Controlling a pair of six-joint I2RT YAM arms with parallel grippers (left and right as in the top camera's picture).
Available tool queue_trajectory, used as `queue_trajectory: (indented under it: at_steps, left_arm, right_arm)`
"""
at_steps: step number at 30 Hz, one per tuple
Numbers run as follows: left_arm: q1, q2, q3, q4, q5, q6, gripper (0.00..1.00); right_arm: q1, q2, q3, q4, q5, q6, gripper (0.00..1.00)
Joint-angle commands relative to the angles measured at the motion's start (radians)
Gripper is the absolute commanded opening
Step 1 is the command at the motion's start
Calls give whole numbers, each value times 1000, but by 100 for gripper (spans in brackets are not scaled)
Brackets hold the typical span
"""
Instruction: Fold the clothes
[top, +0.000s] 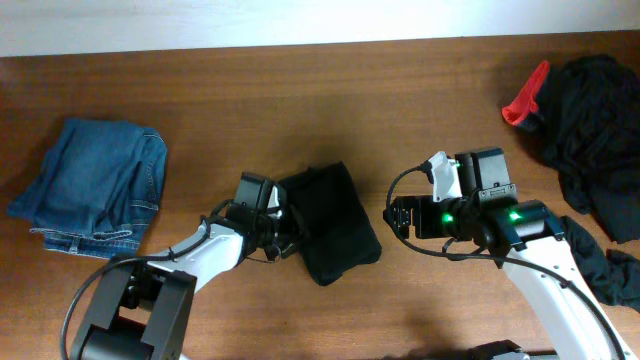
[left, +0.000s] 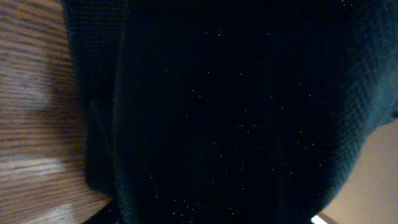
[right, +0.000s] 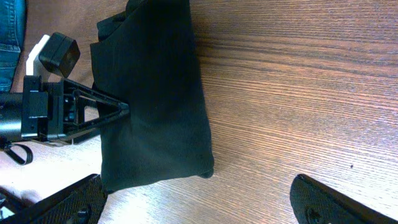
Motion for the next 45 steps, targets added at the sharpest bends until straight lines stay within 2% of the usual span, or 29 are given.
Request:
queue_trajectory:
  at_steps: [1,4,7,10,19,25,30,33,37,39,42,43,44,45]
  left_arm:
    - [-6,34,-11,32,-10,-3,31]
    - [-6,34,-11,83,27,40,25]
    - [-6,33,-11,133,72,124,9]
    - [-6,21,-10,143,83,169,1]
    - [2,-150,17,151,90,300,1]
    - [61,-275,21,150,75,309,1]
    - [80,-303,21,149,75,309,1]
    - [80,-302,21,94,50,321,0]
    - [80,-299,21,-58,-75,319,1]
    - [80,-297,21,-86,-106,319,13]
    - [80,-288,20,-87,-144,319,60]
    - [80,-286,21,-87,-154,319,73]
    - [80,-282,20,-88,-166,319,81]
    - [80,-277,21,-88,-178,319,84]
  right_arm:
    - [-5,-17,22,2,-3,-13,99]
    - [-5,-17,22,1,-3,-13,99]
    - [-5,-17,22,-5,-3,-13,99]
    - [-5,-17,22,-5,-3,-13,99]
    - [-5,-17,22,-6,-3,-13,99]
    - [-5,-17,22,-5,-3,-13,99]
    - [-5,-17,22,-5,-3,-13,99]
    - [-5,-17,22,-5,-3,-13,99]
    - [-5,-17,22,-5,-3,-13,99]
    - [-5,-17,22,-5,-3,-13,99]
    - [-5,-17,22,-3,-2,-13,99]
    - [-5,-17,22,-2,-2,-13,99]
    - [-5,-17,22,-1,-3,-13,99]
    - [-5,-17,22,-1,-2,-13,99]
